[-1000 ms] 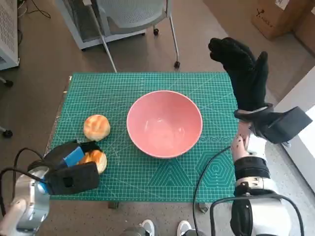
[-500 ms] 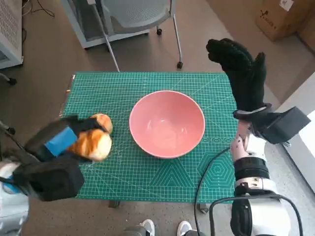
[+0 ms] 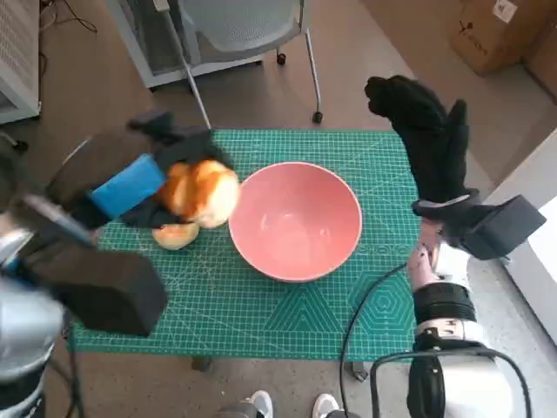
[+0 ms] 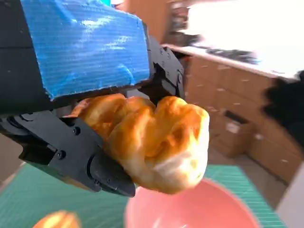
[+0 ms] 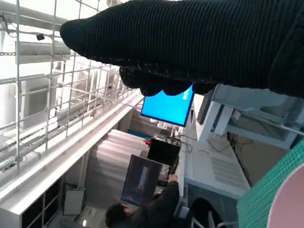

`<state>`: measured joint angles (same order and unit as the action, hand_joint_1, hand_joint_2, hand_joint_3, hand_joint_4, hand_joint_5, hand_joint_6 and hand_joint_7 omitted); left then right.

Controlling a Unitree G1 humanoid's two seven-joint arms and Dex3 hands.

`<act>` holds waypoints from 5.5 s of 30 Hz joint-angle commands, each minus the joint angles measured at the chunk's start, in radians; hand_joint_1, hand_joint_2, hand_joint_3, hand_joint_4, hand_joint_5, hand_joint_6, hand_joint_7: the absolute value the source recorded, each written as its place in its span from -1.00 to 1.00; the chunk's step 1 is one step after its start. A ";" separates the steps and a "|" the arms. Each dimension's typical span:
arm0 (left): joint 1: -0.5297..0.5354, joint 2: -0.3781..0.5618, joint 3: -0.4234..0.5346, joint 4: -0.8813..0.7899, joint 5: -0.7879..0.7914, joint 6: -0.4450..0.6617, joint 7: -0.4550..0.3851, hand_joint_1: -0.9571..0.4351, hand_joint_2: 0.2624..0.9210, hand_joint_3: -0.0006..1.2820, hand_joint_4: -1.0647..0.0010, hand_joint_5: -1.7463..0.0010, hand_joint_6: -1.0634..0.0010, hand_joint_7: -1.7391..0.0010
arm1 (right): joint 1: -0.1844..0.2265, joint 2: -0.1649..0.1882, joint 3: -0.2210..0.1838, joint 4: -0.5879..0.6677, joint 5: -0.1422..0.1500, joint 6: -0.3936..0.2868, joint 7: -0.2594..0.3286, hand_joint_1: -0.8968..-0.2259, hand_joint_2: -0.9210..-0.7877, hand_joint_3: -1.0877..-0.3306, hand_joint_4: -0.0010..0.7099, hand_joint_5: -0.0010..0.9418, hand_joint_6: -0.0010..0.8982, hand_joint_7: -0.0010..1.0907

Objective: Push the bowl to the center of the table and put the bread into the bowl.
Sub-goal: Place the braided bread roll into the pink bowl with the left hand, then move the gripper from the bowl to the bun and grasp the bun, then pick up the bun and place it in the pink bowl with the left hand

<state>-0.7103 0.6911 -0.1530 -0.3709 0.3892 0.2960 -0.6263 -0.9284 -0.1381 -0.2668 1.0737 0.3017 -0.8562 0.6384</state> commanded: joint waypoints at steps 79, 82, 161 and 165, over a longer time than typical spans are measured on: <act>0.294 0.125 0.239 0.095 -0.075 -0.031 -0.041 0.18 0.56 -1.00 0.95 1.00 0.53 0.95 | 0.085 0.023 0.017 -0.037 0.008 0.006 -0.028 0.00 -1.00 0.23 -0.01 -1.00 0.04 -0.99; 0.312 0.124 0.228 0.108 -0.059 -0.026 -0.031 0.21 0.56 -1.00 0.94 1.00 0.53 0.96 | 0.084 0.023 0.015 -0.037 0.013 0.013 -0.021 -0.01 -1.00 0.24 -0.01 -1.00 0.04 -0.99; 0.086 -0.004 -0.006 0.532 0.122 -0.232 0.242 0.38 1.00 -0.85 -0.20 -0.30 -0.17 -0.45 | 0.088 -0.007 0.014 -0.077 0.015 0.032 0.013 0.08 -1.00 0.23 -0.02 -0.99 0.12 -0.98; 0.080 -0.007 0.019 0.410 0.130 -0.206 0.232 0.38 0.99 -0.88 -0.28 -0.29 -0.18 -0.40 | 0.084 -0.007 0.011 -0.075 0.020 0.039 0.023 0.08 -1.00 0.23 -0.01 -0.99 0.12 -0.98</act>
<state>-0.6366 0.6729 -0.1556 0.1265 0.5254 0.0787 -0.3852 -0.8483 -0.1494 -0.2548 0.9837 0.3125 -0.8345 0.6468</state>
